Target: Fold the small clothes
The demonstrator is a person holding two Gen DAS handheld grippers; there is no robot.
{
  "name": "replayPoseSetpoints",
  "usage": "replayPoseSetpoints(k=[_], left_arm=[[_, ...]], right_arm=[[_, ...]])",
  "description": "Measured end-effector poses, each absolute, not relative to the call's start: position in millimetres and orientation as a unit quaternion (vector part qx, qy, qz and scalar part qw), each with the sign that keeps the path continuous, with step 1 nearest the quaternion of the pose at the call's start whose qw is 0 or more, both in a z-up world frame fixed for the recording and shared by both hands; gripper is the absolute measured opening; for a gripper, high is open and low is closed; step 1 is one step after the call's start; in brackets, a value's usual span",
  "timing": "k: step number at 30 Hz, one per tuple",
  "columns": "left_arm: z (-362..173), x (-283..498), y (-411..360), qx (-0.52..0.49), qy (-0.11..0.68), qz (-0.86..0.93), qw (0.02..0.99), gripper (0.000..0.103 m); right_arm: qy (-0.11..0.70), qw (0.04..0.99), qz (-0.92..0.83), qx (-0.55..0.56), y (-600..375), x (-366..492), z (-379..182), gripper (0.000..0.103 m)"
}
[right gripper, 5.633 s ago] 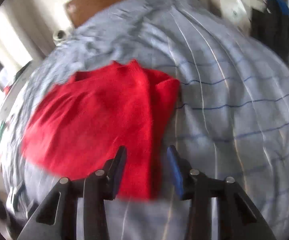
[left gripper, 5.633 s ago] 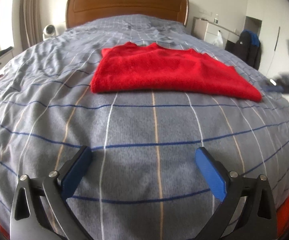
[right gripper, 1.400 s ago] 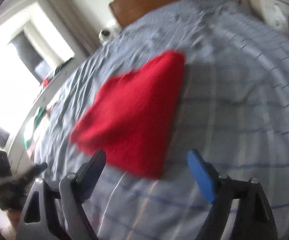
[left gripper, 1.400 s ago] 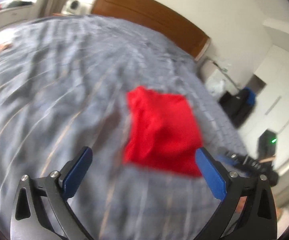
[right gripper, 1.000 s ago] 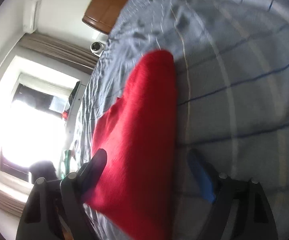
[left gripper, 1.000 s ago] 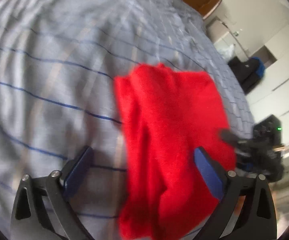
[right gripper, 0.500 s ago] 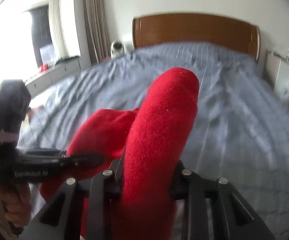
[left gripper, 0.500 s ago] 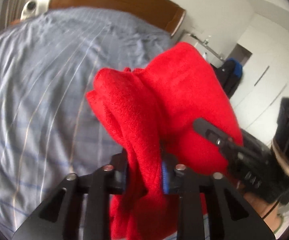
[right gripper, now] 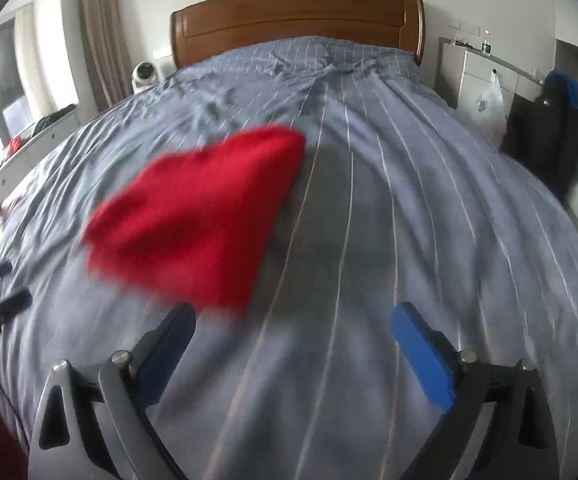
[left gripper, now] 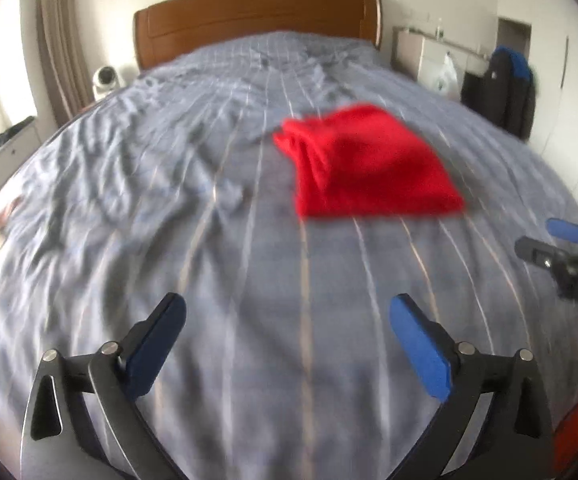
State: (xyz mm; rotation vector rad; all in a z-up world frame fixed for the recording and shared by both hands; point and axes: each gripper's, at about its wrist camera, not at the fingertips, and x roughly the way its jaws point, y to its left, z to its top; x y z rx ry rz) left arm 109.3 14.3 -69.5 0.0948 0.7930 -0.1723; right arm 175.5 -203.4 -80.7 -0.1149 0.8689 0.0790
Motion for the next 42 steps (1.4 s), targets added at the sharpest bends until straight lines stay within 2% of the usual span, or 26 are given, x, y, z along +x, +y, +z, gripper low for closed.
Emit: replayPoseSetpoints(k=[5, 12, 24, 42], left_arm=[[-71, 66, 0, 0.051, 0.413, -0.042, 0.908, 0.102], [-55, 39, -5, 0.048, 0.411, -0.037, 0.909, 0.102], [-44, 27, 3, 0.042, 0.397, -0.021, 0.917, 0.102], [-54, 34, 1, 0.039, 0.413, -0.022, 0.910, 0.103]], right_arm=[[0.421, 0.905, 0.035, -0.050, -190, 88, -77, 0.102], [0.428, 0.900, 0.013, -0.082, -191, 36, -72, 0.102], [0.404, 0.910, 0.007, -0.093, -167, 12, -38, 0.102], [0.406, 0.909, -0.005, -0.096, -159, 17, -47, 0.102]])
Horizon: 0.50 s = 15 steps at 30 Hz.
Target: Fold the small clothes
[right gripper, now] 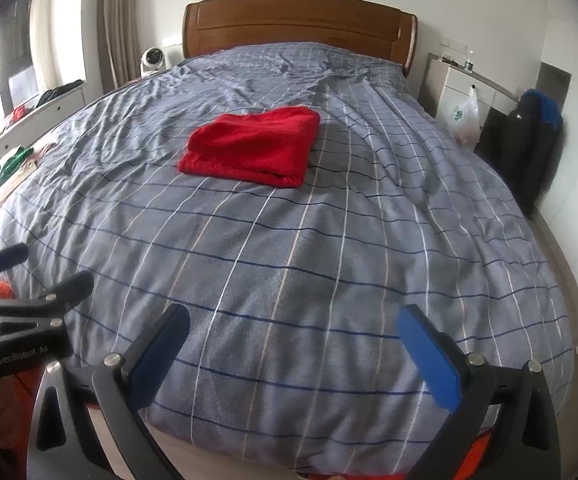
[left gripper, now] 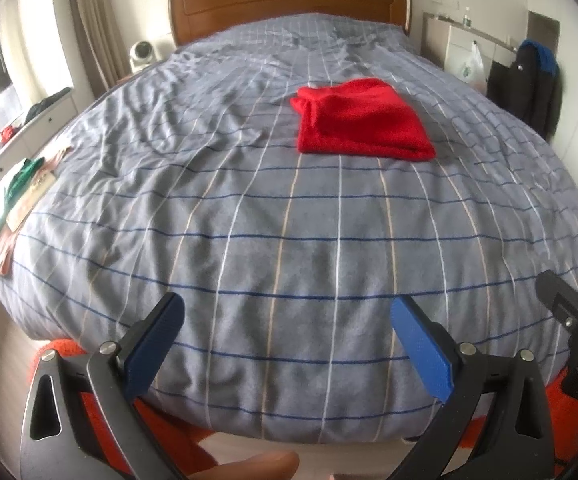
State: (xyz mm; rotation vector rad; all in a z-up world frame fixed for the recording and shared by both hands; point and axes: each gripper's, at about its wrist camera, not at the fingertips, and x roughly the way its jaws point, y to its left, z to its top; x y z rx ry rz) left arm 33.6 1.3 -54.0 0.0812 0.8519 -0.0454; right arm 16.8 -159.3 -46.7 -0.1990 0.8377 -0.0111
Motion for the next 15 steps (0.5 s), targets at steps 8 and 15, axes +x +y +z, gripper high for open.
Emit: replayPoseSetpoints(k=[8, 15], left_arm=[[-39, 31, 2, 0.042, 0.379, -0.026, 0.924, 0.103], [-26, 29, 2, 0.057, 0.364, -0.038, 0.929, 0.103]], right_arm=[[0.393, 0.915, -0.013, -0.083, -167, 17, -40, 0.102], [0.392, 0.917, -0.003, -0.073, -168, 18, -31, 0.102]])
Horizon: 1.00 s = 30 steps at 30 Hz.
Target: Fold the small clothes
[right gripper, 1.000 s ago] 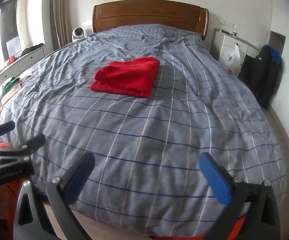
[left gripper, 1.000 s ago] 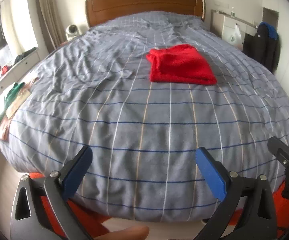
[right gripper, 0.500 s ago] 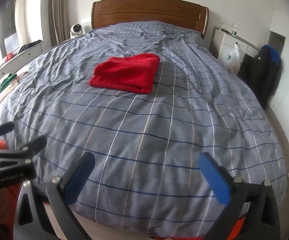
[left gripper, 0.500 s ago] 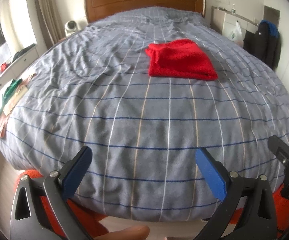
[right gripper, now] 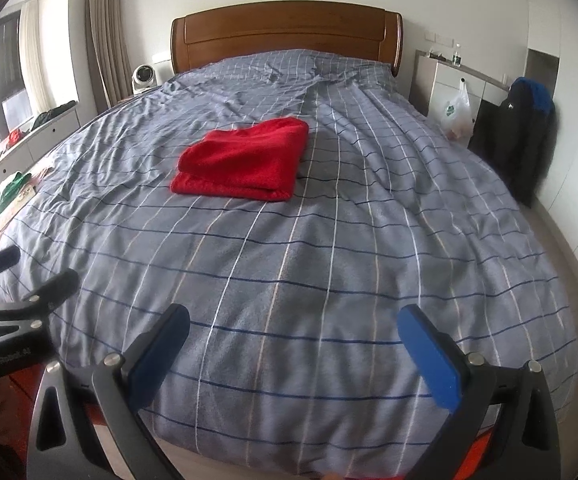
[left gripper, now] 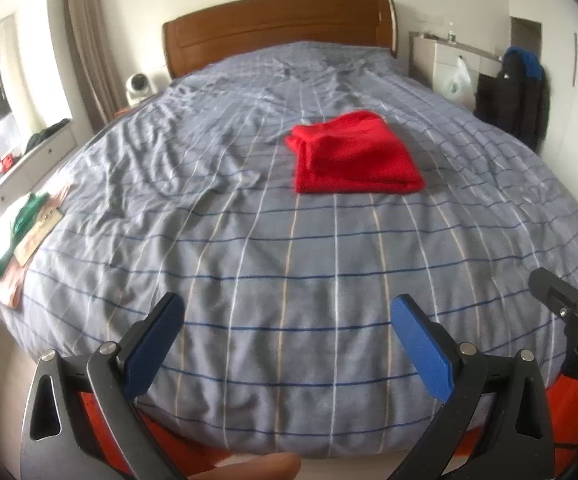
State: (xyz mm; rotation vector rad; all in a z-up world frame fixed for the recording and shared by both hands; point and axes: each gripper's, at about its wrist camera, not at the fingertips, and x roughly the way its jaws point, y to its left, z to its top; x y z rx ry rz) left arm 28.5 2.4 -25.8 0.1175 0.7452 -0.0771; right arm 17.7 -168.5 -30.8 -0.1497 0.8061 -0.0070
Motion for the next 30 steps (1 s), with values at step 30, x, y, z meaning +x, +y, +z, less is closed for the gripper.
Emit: replayPoseSetpoints(k=[30], left_arm=[[-14, 25, 9, 0.032, 0.386, -0.023, 0.921, 0.103]], right_arm=[[0.405, 0.910, -0.009, -0.087, -140, 10, -15, 0.102]])
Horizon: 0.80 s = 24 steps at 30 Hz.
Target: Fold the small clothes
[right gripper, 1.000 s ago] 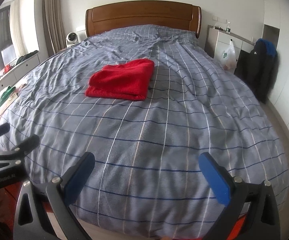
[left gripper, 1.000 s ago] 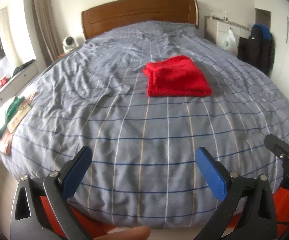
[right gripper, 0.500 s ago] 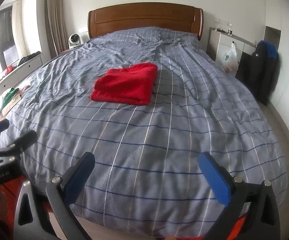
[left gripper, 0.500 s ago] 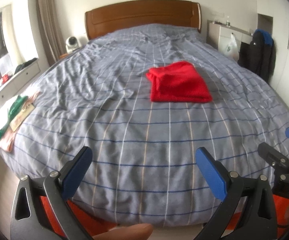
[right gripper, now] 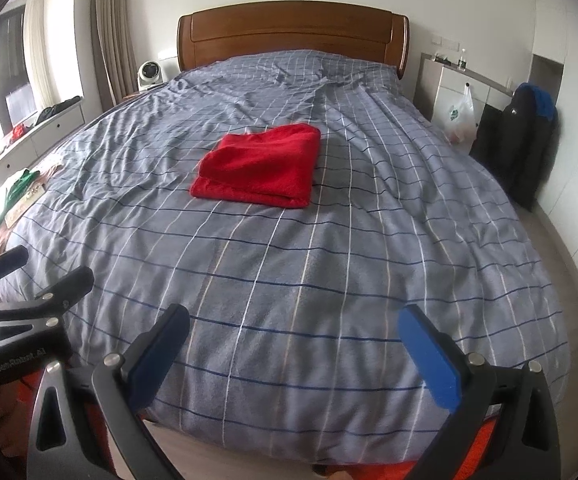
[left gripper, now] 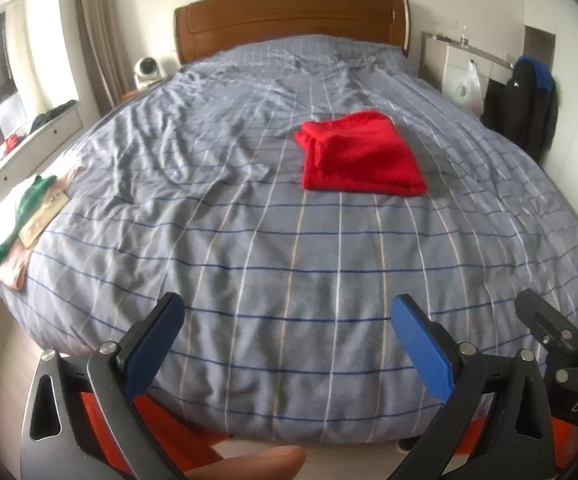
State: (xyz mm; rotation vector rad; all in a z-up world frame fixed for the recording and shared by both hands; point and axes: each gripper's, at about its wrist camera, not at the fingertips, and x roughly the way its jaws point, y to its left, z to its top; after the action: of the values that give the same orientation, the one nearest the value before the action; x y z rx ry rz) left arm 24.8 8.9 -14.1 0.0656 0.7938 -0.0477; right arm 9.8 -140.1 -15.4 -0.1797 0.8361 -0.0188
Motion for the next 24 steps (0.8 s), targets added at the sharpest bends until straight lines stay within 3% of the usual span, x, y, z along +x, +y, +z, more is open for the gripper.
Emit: replayPoseSetpoints(k=[24], left_arm=[[-11.5, 23.7, 8.8, 0.046, 0.380, -0.016, 0.924, 0.103]], right_arm=[[0.410, 0.907, -0.013, -0.094, -138.8, 10.3, -12.9, 0.102]])
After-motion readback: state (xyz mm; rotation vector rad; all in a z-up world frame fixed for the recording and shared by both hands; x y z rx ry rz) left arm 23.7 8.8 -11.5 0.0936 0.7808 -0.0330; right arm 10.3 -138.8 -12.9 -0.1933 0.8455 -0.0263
